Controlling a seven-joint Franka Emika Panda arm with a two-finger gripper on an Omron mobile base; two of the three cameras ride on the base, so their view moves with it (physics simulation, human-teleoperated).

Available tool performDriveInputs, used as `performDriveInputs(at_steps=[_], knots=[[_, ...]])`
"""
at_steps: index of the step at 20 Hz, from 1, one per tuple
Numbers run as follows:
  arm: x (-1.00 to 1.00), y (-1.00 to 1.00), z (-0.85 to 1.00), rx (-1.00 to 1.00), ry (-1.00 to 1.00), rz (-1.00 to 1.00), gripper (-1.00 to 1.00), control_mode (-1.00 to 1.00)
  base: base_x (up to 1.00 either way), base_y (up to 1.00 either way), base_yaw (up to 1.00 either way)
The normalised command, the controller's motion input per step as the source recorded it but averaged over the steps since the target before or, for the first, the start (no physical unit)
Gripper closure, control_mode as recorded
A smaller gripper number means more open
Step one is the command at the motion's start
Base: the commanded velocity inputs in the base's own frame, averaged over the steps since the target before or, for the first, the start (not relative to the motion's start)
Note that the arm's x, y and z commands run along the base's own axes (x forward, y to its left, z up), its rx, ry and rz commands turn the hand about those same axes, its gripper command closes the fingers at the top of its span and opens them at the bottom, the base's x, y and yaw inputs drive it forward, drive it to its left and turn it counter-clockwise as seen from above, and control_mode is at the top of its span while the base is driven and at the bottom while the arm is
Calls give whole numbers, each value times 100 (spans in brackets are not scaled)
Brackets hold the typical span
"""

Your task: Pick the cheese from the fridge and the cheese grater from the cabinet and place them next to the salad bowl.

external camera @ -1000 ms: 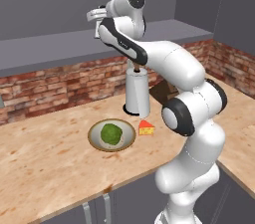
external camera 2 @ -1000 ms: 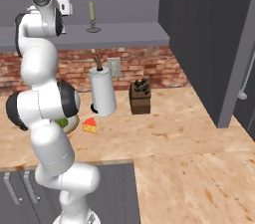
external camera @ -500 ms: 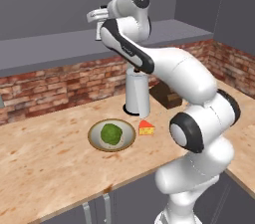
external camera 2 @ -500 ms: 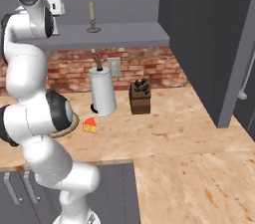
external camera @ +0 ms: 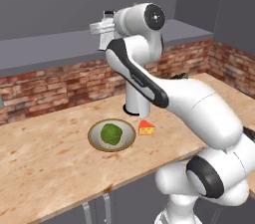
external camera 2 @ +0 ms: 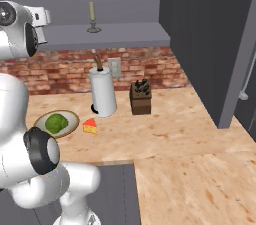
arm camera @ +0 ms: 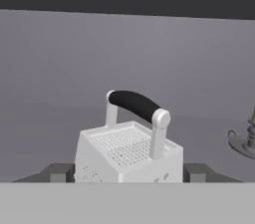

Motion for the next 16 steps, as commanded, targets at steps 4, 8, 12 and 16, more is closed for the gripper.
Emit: performDriveInputs(at_steps=[4,8,12,16], knots=[[-100,0,3,1,-2,0,100,-100,0,0,0],[-100,0,0,0,0,0,100,-100,0,0,0],[-100,0,0,0,7,0,100,-100,0,0,0],[-100,0,0,0,15,-3,100,-100,0,0,0]])
